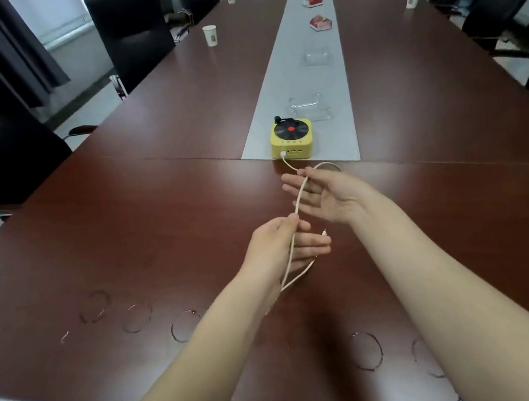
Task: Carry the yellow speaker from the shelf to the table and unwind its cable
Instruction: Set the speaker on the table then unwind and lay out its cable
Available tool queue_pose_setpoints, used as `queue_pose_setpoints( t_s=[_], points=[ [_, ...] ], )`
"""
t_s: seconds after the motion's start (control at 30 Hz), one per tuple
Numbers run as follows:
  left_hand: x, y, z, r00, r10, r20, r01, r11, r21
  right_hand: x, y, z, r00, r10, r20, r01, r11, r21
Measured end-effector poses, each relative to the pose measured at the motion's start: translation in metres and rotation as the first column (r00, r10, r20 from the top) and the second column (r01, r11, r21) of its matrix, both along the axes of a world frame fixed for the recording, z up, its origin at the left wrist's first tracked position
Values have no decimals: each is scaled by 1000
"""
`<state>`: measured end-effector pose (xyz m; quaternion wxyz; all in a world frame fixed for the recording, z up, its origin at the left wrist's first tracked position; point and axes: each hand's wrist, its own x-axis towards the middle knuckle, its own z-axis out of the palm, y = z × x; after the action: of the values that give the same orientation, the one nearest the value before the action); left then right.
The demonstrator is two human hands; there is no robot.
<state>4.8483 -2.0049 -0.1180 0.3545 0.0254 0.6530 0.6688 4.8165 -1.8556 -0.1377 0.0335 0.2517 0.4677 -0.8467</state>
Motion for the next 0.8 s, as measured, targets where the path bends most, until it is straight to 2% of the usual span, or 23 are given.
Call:
queue_pose_setpoints(
  t_s=[0.37,0.57,0.8],
  points=[
    [47,-60,22,998,-38,54,39,999,-20,31,-47,22,997,-44,-68,37,995,-96],
    [79,-96,55,999,-19,32,19,1000,13,50,-71,38,991,72,-114,-83,992,-94],
    [123,-130,71,995,-4,99,-5,995,95,81,-111,49,976,171,-135,-183,980,-79]
  ],
)
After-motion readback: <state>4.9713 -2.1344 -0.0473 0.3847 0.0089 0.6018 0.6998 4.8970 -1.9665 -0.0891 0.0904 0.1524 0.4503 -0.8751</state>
